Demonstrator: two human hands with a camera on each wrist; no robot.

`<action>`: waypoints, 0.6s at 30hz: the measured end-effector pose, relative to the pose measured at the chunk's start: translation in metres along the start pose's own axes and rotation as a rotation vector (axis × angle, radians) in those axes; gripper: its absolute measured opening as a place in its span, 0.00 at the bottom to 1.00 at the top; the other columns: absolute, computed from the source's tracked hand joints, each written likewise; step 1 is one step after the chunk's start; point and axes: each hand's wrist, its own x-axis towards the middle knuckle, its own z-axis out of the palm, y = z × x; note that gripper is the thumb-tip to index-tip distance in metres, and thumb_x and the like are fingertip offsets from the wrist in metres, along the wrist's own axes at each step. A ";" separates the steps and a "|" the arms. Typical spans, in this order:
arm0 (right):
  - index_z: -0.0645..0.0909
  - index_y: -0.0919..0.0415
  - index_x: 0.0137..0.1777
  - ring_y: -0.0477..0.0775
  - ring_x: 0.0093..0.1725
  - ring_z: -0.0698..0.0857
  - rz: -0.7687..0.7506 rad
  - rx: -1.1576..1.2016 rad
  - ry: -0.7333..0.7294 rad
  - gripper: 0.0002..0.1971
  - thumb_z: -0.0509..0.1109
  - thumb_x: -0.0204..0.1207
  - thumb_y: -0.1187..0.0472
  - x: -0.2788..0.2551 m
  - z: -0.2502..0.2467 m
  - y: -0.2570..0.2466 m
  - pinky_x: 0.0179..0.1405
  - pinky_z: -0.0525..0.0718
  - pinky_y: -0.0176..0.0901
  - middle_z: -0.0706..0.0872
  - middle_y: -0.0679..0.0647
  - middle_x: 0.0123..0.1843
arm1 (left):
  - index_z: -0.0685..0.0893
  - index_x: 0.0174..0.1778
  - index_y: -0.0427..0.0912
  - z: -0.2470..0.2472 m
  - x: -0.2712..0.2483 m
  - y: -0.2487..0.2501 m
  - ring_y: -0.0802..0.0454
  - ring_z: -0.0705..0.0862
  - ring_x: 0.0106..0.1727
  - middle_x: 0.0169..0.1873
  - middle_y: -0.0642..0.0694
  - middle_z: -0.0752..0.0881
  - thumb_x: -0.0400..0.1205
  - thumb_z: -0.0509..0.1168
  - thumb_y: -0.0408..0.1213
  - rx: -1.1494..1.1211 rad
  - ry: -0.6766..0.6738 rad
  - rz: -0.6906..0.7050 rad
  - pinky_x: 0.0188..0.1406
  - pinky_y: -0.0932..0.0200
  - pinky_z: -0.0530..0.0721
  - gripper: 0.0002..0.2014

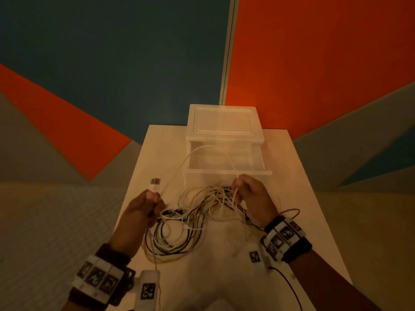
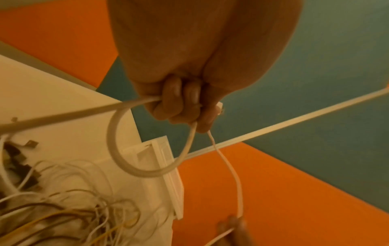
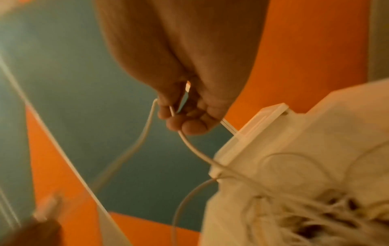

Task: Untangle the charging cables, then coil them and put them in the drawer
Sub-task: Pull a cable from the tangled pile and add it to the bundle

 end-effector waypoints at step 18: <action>0.77 0.60 0.41 0.38 0.32 0.74 -0.138 -0.273 -0.375 0.14 0.59 0.86 0.54 -0.042 0.057 -0.034 0.36 0.71 0.35 0.76 0.44 0.31 | 0.75 0.43 0.38 0.066 0.006 -0.003 0.53 0.56 0.24 0.43 0.35 0.81 0.89 0.51 0.37 -0.144 -0.149 -0.053 0.27 0.54 0.57 0.12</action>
